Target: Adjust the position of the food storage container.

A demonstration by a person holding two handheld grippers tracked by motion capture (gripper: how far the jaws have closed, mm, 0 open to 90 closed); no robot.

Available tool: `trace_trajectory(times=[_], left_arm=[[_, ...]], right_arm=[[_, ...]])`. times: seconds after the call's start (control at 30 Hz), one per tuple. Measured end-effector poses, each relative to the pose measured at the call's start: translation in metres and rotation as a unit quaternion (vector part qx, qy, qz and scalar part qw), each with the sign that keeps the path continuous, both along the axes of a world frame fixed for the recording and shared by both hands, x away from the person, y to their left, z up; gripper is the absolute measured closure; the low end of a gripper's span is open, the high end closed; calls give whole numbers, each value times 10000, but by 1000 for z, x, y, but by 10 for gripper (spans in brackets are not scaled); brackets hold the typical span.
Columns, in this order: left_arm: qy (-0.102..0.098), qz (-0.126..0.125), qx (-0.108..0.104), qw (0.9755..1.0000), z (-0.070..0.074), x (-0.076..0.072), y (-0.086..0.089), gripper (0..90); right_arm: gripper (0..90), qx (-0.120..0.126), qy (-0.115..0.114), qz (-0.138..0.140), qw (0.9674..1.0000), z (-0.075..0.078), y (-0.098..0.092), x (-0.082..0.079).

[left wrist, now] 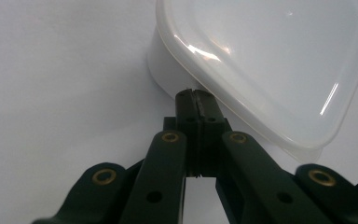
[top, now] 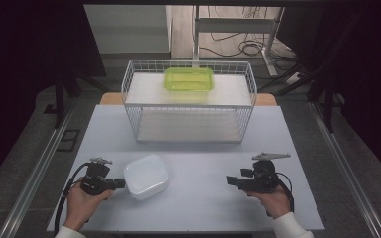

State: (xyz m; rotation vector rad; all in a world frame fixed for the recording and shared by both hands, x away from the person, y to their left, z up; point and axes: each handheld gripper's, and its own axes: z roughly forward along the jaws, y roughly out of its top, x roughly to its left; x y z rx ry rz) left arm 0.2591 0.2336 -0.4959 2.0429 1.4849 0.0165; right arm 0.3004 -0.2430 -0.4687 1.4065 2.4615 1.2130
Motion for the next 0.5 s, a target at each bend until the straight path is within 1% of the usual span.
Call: trace_trajectory(times=[0.3, 0.33, 0.47, 0.5], left_arm=[[51, -86, 10, 9999, -3, 18, -15, 899], [67, -130, 36, 9999, -3, 20, -16, 898], [45, -94, -24, 9999, -4, 28, -24, 898], [65, -134, -33, 9999, -4, 31, -26, 899]], right_arm=[[281, -46, 10, 35, 10000, -1, 1, 1], [281, -43, -5, 38, 10000, -2, 1, 2], [281, -45, 22, 31, 10000, -2, 0, 2], [281, -46, 23, 29, 10000, -2, 0, 2]])
